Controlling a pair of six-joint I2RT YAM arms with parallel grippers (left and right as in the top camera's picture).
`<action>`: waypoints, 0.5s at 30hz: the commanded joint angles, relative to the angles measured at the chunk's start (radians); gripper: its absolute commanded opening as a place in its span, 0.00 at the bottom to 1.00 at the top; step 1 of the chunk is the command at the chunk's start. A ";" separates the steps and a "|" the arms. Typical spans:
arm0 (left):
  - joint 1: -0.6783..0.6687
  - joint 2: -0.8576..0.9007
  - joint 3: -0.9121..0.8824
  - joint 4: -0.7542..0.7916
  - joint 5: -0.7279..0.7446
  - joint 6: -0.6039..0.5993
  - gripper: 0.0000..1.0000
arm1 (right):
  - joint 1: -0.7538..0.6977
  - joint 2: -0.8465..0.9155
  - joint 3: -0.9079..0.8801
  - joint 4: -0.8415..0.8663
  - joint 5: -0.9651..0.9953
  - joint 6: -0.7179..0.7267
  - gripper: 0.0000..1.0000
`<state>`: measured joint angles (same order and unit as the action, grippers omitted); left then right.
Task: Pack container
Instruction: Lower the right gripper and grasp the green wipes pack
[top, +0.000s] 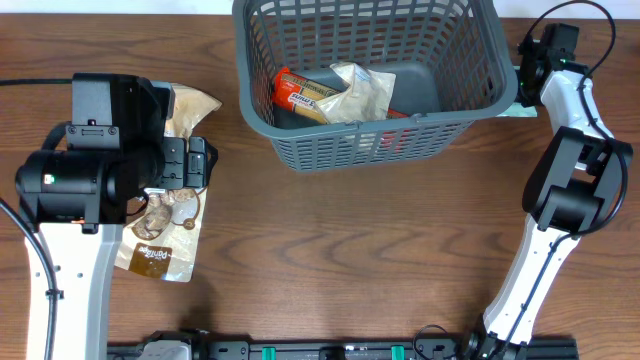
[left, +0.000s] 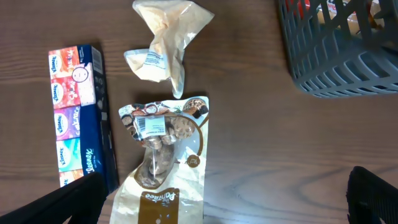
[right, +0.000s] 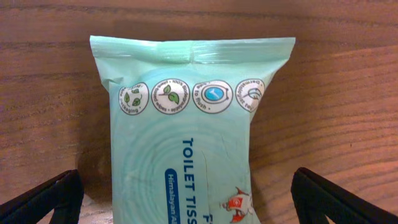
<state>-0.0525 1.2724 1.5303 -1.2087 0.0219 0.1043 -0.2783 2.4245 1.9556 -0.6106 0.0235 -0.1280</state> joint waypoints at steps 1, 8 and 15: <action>0.001 0.001 0.005 -0.006 -0.008 -0.012 0.99 | -0.006 0.018 0.005 0.004 0.010 0.018 0.88; 0.001 0.001 0.005 -0.006 -0.008 -0.013 0.98 | -0.009 0.046 0.005 0.005 -0.010 0.014 0.85; 0.001 0.001 0.005 -0.006 -0.008 -0.025 0.99 | -0.009 0.069 0.005 -0.001 -0.043 0.015 0.69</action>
<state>-0.0525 1.2724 1.5303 -1.2087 0.0219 0.1005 -0.2810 2.4413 1.9625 -0.6037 -0.0204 -0.1139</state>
